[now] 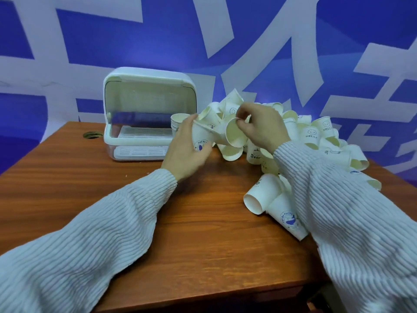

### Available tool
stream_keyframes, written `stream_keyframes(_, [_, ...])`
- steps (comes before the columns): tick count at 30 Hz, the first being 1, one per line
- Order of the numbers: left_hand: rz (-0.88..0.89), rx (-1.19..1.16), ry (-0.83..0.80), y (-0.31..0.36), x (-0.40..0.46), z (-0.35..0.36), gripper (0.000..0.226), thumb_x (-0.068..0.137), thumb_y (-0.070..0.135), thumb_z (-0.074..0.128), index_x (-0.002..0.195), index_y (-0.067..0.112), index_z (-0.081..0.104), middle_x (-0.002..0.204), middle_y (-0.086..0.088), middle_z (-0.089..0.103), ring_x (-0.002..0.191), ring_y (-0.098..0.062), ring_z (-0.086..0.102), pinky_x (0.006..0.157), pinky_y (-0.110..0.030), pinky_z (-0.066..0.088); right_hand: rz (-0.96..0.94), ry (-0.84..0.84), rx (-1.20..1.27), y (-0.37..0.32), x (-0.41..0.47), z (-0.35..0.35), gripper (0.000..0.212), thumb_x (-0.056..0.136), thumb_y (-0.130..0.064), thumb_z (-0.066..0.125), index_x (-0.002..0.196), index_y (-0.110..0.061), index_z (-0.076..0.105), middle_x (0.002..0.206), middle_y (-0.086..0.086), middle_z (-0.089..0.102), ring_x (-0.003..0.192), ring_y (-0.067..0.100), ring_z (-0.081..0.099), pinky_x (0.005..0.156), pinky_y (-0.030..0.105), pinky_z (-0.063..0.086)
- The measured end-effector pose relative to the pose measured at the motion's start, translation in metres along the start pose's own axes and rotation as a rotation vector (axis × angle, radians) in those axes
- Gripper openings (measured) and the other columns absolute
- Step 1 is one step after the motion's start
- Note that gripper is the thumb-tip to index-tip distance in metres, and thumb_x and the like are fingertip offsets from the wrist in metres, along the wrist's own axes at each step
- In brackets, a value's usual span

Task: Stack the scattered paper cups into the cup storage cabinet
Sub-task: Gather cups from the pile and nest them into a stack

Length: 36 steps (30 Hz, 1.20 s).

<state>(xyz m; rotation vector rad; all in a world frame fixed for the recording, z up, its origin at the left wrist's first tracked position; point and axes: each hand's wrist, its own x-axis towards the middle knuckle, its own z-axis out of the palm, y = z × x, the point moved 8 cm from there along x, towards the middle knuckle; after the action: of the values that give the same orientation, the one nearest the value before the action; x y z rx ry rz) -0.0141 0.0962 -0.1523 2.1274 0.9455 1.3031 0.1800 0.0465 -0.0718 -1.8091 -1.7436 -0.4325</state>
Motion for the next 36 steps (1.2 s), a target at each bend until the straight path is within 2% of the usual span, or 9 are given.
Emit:
stream_keyframes(6, [-0.109, 0.014, 0.252, -0.028, 0.014, -0.058, 0.079, 0.086, 0.035, 0.077, 0.149, 0.020, 0.032, 0.140, -0.005, 0.053, 0.123, -0.023, 0.055, 0.100, -0.041, 0.049, 0.229, 0.126, 0.335, -0.023, 0.042, 0.022, 0.024, 0.088, -0.043, 0.056, 0.095, -0.025, 0.070, 0.074, -0.003, 0.071, 0.084, 0.021, 0.067, 0.083, 0.040, 0.054])
stream_keyframes(9, [-0.172, -0.037, 0.300, -0.045, 0.019, -0.073, 0.078, 0.084, 0.035, 0.079, 0.146, 0.023, 0.032, 0.134, 0.000, 0.054, 0.119, -0.020, 0.057, 0.099, -0.038, 0.052, 0.305, 0.088, 0.463, -0.037, 0.060, 0.047, 0.013, 0.082, -0.040, 0.053, 0.083, -0.031, 0.063, 0.066, -0.002, 0.071, 0.076, 0.024, 0.071, 0.079, 0.048, 0.060])
stream_keyframes(11, [-0.191, -0.071, 0.340, -0.052, 0.021, -0.080, 0.074, 0.084, 0.033, 0.079, 0.143, 0.023, 0.034, 0.131, 0.001, 0.054, 0.117, -0.018, 0.057, 0.094, -0.032, 0.051, 0.322, 0.085, 0.467, -0.047, 0.069, 0.059, 0.009, 0.083, -0.037, 0.052, 0.080, -0.032, 0.059, 0.071, -0.001, 0.072, 0.076, 0.025, 0.072, 0.079, 0.046, 0.060])
stream_keyframes(15, [-0.206, -0.084, 0.404, -0.061, 0.023, -0.091, 0.070, 0.084, 0.034, 0.080, 0.139, 0.022, 0.037, 0.126, 0.001, 0.057, 0.113, -0.019, 0.058, 0.088, -0.025, 0.044, 0.328, 0.044, 0.347, -0.059, 0.080, 0.081, 0.018, 0.086, -0.028, 0.052, 0.094, -0.023, 0.067, 0.088, 0.006, 0.075, 0.095, 0.032, 0.066, 0.081, 0.038, 0.053])
stream_keyframes(22, [-0.218, -0.084, 0.396, -0.072, 0.032, -0.097, 0.082, 0.086, 0.033, 0.080, 0.150, 0.022, 0.031, 0.136, -0.001, 0.054, 0.119, -0.015, 0.054, 0.078, -0.001, 0.038, 0.359, -0.149, 0.278, -0.066, 0.086, 0.119, 0.028, 0.088, -0.011, 0.059, 0.107, -0.019, 0.077, 0.113, 0.009, 0.075, 0.105, 0.031, 0.067, 0.090, 0.036, 0.054])
stream_keyframes(24, [-0.210, -0.079, 0.388, -0.070, 0.037, -0.097, 0.085, 0.086, 0.033, 0.079, 0.154, 0.023, 0.029, 0.143, -0.002, 0.051, 0.125, -0.016, 0.051, 0.086, -0.004, 0.038, 0.349, -0.220, 0.228, -0.068, 0.083, 0.132, 0.028, 0.089, -0.010, 0.059, 0.106, -0.019, 0.079, 0.112, 0.008, 0.075, 0.105, 0.030, 0.067, 0.083, 0.031, 0.048])
stream_keyframes(27, [-0.183, -0.060, 0.385, -0.063, 0.047, -0.098, 0.084, 0.088, 0.031, 0.077, 0.156, 0.022, 0.029, 0.149, 0.000, 0.047, 0.132, -0.016, 0.046, 0.100, -0.023, 0.041, 0.353, -0.237, 0.201, -0.065, 0.083, 0.138, 0.026, 0.091, -0.010, 0.058, 0.102, -0.019, 0.080, 0.110, 0.007, 0.076, 0.100, 0.028, 0.068, 0.081, 0.031, 0.047])
stream_keyframes(33, [-0.114, 0.058, 0.286, -0.047, 0.087, -0.086, 0.075, 0.089, 0.033, 0.075, 0.153, 0.019, 0.038, 0.146, -0.002, 0.048, 0.126, -0.012, 0.045, 0.097, -0.020, 0.031, 0.373, -0.267, 0.273, -0.065, 0.078, 0.145, 0.034, 0.096, -0.021, 0.056, 0.125, -0.026, 0.074, 0.128, 0.000, 0.072, 0.116, 0.024, 0.066, 0.100, 0.036, 0.052])
stream_keyframes(36, [-0.111, 0.127, 0.139, -0.047, 0.101, -0.067, 0.074, 0.088, 0.031, 0.073, 0.153, 0.018, 0.039, 0.149, -0.006, 0.048, 0.133, -0.020, 0.047, 0.100, -0.022, 0.031, 0.365, -0.307, 0.358, -0.063, 0.074, 0.153, 0.042, 0.093, -0.027, 0.045, 0.124, -0.027, 0.074, 0.120, -0.003, 0.074, 0.111, 0.023, 0.067, 0.098, 0.041, 0.054])
